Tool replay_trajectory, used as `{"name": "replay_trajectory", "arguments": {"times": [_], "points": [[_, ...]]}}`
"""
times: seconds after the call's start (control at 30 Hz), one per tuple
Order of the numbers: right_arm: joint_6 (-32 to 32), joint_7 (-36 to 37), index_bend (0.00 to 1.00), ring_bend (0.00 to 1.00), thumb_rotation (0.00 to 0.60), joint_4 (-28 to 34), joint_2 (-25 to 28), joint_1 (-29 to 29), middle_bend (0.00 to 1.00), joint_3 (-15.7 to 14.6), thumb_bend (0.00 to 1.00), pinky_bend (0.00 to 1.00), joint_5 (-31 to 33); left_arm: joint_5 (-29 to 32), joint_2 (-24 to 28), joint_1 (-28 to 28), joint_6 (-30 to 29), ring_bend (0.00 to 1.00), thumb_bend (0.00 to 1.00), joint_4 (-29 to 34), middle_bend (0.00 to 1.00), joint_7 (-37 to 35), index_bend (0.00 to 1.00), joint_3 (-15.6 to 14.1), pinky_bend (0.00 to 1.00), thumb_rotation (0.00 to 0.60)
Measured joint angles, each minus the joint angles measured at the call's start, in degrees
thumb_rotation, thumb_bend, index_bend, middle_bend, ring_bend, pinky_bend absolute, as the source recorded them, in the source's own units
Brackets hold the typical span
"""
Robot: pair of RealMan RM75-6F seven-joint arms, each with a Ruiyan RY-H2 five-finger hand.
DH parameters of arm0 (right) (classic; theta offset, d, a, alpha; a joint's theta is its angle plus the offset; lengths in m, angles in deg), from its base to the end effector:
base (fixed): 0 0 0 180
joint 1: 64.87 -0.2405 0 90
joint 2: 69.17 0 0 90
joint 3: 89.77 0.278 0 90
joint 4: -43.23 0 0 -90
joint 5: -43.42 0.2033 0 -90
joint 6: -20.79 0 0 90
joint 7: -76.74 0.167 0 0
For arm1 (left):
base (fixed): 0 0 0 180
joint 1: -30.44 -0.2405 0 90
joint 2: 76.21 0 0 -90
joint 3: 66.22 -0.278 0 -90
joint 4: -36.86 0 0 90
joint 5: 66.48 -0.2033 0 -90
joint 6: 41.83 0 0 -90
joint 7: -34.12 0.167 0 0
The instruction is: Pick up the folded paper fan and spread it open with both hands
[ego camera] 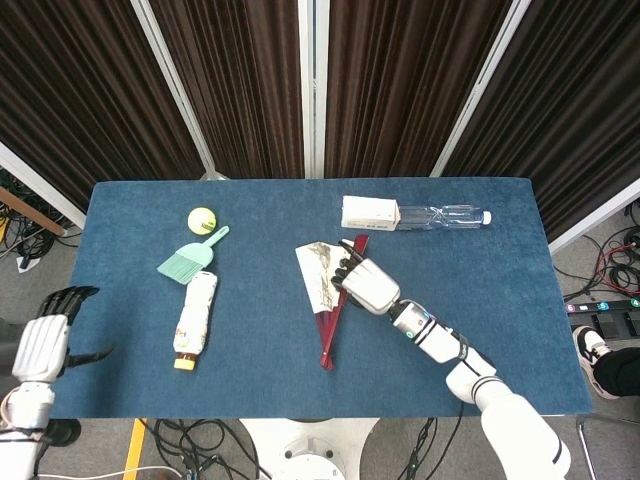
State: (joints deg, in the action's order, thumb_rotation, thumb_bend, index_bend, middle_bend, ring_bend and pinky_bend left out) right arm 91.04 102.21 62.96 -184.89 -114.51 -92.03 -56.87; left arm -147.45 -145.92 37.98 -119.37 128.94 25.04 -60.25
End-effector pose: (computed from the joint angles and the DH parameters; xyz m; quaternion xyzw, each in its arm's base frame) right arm -0.1512 -0.4096 -0.0904 0.8155 -0.1750 0.4541 0.3131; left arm -0.3262 0.2299 0.1345 -0.5385 -0.4909 -0.4368 0.5275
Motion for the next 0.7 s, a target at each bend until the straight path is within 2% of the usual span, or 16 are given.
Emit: {"name": "replay_trajectory", "arguments": {"times": [0.17, 0.3, 0.57, 0.7], "points": [[0.0, 2.4, 0.83, 0.33, 0.6, 6.8, 6.1, -2.9, 0.66, -0.4, 0.63, 0.07, -0.8, 0.8, -1.3, 5.0, 6.6, 0.1, 0.03, -1.1, 0.15, -12.1, 0.18, 2.7, 0.18, 0.6], [-0.1, 2.3, 0.83, 0.33, 0.6, 14.9, 12.0, -4.7, 0.66, -0.1, 0.63, 0.09, -0.9, 2.8, -4.2, 10.9, 14.6, 0.1, 0.03, -3.6, 0.15, -21.7, 0.18, 5.7, 0.23, 0.6], [-3.6, 0.1, 0.84, 0.33, 0.6, 37.1, 26.1, -7.8, 0.66, 2.8, 0.63, 0.13, 1.5, 3.5, -10.7, 20.1, 24.3, 0.1, 0.03, -7.6, 0.15, -36.9, 0.18, 9.1, 0.23, 0.6], [-7.3, -1.6, 0.83, 0.33, 0.6, 47.0, 32.6, -9.4, 0.66, 5.2, 0.63, 0.13, 4.2, 2.8, -14.7, 23.8, 26.4, 0.1, 0.03, -9.3, 0.15, -40.1, 0.18, 9.7, 0.23, 0.6]]}}
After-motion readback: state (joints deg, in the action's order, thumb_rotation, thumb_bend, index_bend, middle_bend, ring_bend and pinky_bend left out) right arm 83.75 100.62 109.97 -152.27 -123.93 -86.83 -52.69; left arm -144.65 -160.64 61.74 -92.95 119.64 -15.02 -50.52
